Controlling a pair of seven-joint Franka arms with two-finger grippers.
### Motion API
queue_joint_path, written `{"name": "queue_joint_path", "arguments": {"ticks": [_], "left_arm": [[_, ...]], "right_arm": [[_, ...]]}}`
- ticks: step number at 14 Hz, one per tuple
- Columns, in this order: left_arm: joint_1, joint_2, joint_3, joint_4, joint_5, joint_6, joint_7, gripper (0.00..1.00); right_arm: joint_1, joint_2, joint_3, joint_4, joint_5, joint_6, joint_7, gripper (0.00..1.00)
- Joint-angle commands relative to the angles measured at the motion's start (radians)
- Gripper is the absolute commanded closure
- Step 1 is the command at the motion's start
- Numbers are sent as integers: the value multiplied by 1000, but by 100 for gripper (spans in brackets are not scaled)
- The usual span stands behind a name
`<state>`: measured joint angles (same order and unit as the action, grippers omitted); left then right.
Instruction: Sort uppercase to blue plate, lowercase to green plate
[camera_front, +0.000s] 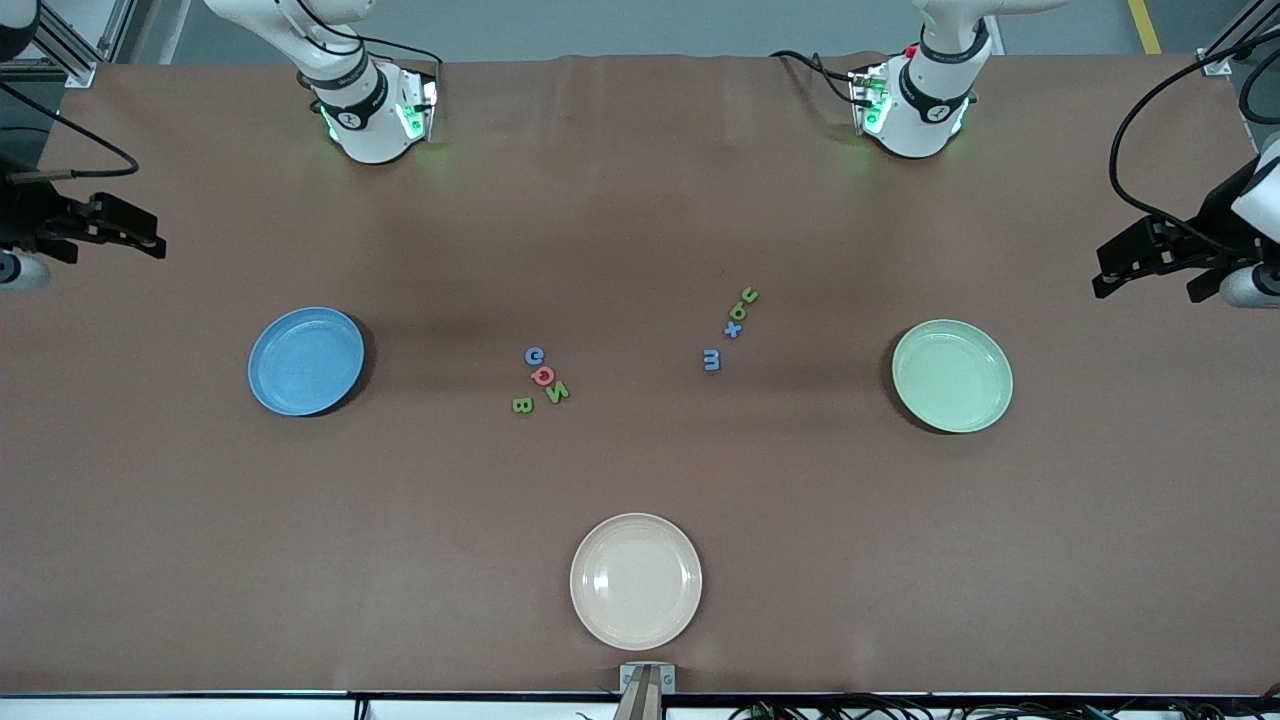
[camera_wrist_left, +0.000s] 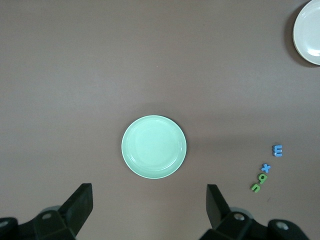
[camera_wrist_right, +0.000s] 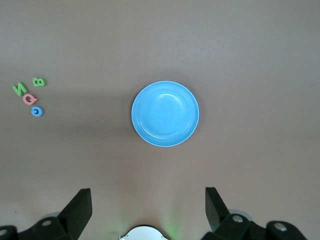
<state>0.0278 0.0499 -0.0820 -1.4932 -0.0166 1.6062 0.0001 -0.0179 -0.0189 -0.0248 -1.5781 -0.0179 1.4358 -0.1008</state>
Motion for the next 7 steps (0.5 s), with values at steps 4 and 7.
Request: {"name": "queue_joint_path", "arguments": {"ticks": [4,7], "left_arm": [[9,7,-4,21,-13,-25,8,0],[8,11,-5,18,-16,-38,-17,0]], "right_arm": [[-2,-116,3,-80,3,12,-11,0],[-10,-116,3,-79,4,21,-11,0]]}}
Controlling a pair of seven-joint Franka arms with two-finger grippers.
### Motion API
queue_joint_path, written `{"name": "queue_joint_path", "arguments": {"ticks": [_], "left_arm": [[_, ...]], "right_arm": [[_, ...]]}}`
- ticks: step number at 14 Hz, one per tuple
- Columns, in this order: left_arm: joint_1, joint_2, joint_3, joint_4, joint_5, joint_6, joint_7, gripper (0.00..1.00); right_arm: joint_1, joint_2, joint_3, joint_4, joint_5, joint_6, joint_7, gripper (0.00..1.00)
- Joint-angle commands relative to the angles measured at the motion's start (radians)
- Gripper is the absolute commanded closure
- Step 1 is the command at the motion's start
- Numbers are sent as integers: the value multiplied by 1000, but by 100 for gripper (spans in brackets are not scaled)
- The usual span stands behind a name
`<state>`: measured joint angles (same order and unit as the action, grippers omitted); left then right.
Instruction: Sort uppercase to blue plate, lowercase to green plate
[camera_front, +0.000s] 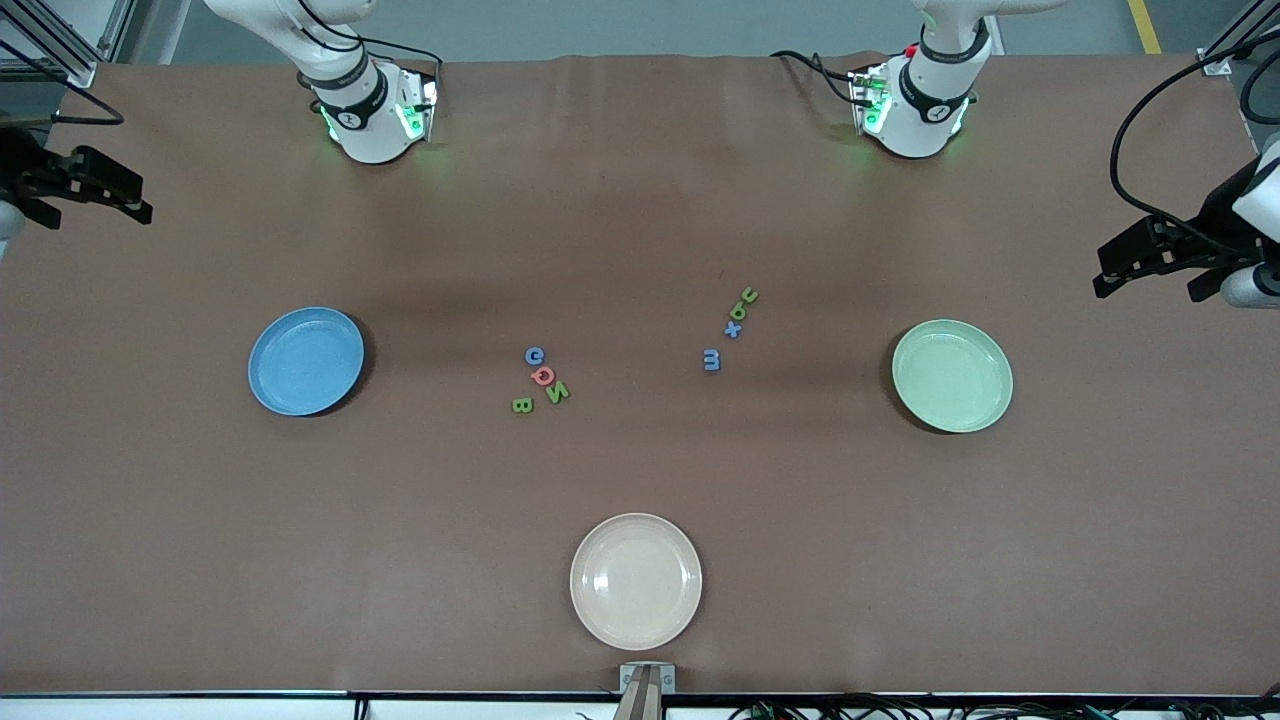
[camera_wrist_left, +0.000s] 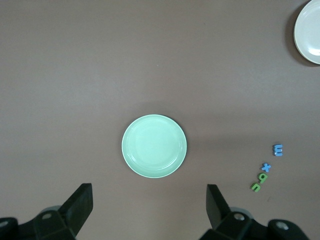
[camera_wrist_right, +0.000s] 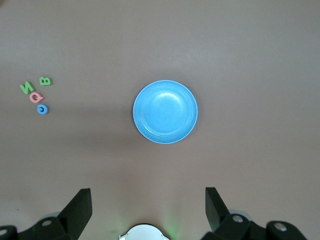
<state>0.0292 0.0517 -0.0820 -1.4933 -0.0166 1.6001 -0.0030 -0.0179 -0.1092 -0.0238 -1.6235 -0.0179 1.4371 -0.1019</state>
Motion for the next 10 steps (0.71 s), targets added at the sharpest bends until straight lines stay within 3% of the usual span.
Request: {"name": "queue_joint_path", "arguments": {"ticks": [1,5,10], "left_arm": [[3,11,-5,16,-17,-58,-21,0],[-49,69,-31,-7,-75,-58,-58,0],[-211,172,-42,-24,-66,-3,-268,0]], "right_arm": [[-11,-26,2,-33,9,23,-10,0],[-13,-26,2,-33,16,43,-9,0],[-14,-26,1,-35,49,42,8,0]]}}
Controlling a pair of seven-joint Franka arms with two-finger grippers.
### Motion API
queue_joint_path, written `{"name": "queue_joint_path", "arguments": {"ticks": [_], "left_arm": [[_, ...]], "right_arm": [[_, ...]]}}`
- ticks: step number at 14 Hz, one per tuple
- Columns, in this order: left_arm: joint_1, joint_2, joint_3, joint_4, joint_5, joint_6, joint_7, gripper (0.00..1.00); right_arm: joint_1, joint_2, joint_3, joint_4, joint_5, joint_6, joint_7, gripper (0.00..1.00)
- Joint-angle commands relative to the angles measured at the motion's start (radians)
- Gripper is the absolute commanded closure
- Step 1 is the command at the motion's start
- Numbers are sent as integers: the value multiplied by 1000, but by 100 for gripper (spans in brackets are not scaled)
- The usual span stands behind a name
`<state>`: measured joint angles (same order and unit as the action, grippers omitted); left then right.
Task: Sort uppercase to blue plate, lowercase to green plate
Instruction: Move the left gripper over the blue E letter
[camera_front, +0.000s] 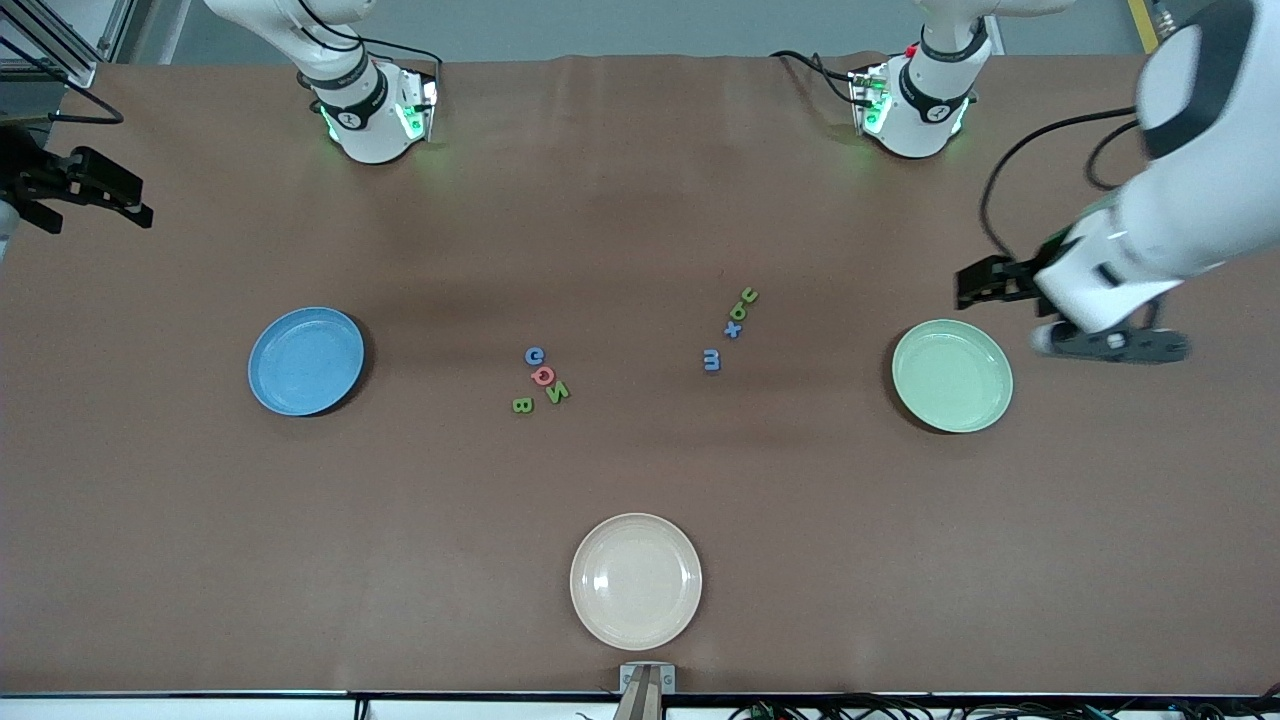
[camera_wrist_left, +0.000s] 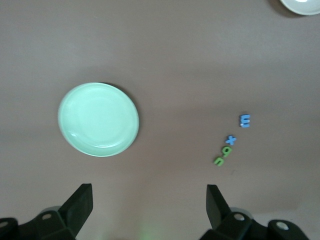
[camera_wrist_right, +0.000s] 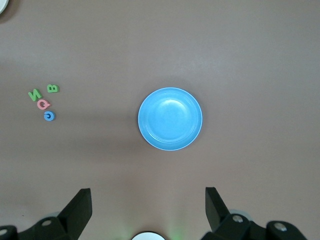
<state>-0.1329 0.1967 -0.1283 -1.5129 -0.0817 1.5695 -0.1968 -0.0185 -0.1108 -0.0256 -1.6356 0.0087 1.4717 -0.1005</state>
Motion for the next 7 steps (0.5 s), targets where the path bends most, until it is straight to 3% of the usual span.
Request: {"name": "queue_joint_path", "arguments": {"ticks": [1,5,7], "left_arm": [[-88,47,4,-16,3,61,-131,0],[-201,131,7,-50,8,187,-321,0],[-261,194,6,-47,69,265,-419,0]], "right_arm": [[-24,-23,0,-24,39,6,10,0],[-38,-33,-2,-39,60,-4,33,0],[-35,-36,3,-41,54,-4,77,0]]}}
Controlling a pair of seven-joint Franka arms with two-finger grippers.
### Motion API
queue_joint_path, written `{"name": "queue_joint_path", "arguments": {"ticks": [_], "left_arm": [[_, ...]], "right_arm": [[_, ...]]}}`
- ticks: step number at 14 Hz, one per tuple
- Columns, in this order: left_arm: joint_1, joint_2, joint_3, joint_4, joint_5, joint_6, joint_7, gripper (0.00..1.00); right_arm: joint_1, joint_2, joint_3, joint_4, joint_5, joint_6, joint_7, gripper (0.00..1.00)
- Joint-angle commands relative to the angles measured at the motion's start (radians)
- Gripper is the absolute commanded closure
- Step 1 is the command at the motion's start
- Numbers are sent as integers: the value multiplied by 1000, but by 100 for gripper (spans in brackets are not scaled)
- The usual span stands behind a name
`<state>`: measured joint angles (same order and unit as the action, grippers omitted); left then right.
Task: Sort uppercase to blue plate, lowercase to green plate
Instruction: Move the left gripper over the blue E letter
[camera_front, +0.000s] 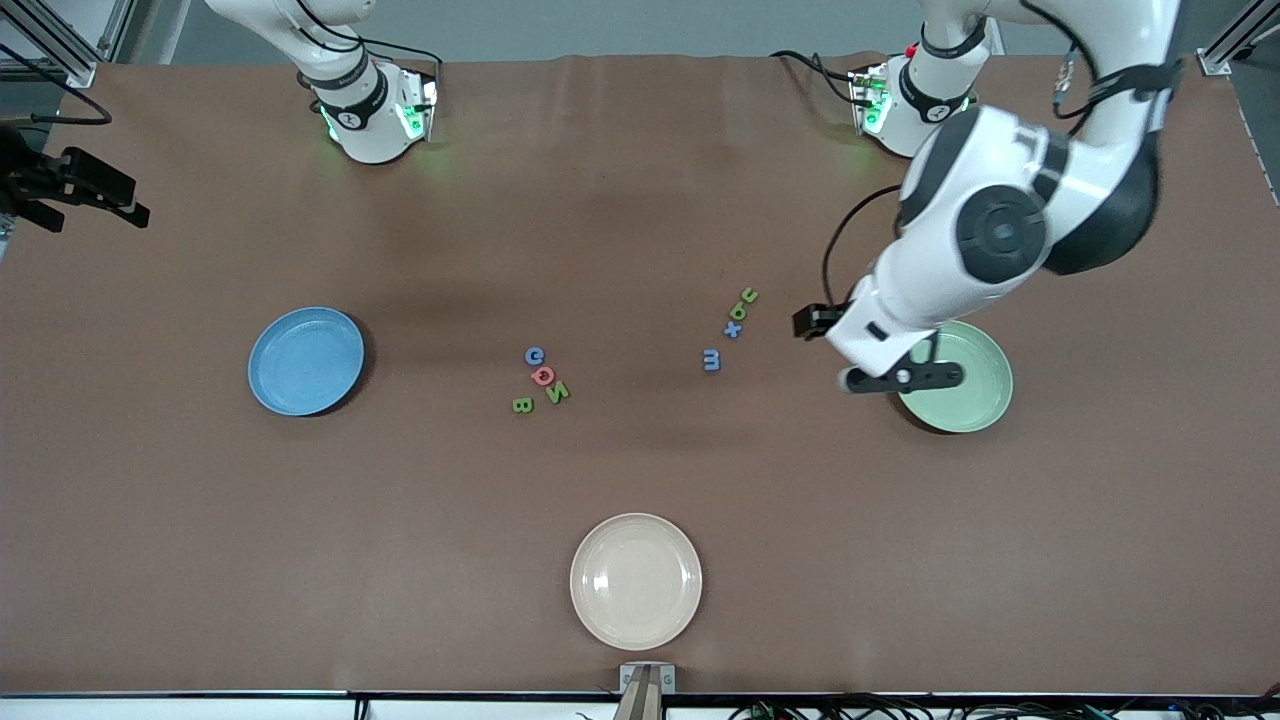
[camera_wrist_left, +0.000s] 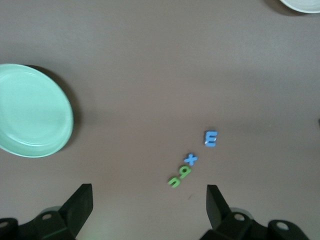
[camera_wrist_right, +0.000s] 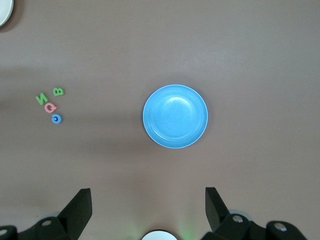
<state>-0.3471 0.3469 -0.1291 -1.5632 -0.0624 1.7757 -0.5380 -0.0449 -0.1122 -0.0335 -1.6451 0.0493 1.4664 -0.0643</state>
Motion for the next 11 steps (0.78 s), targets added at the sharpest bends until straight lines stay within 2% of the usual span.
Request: {"name": "queue_joint_path", "arguments": {"ticks": [1,5,9,11], "left_arm": [[-68,70,6,2,59,100,-117,0],[-140,188,5,6,148,200,-242,0],[-187,257,5,-12,153,255,-255,0],[-199,277,5,-47,153,331,-258,0]], "right_arm": [[-9,-35,12,-32,11,2,41,0],[8,-49,18,-51,-25,22,40,0],[7,-49,17,-53,-32,25,38,0],[7,-49,17,-51,-46,32,35,0]]}}
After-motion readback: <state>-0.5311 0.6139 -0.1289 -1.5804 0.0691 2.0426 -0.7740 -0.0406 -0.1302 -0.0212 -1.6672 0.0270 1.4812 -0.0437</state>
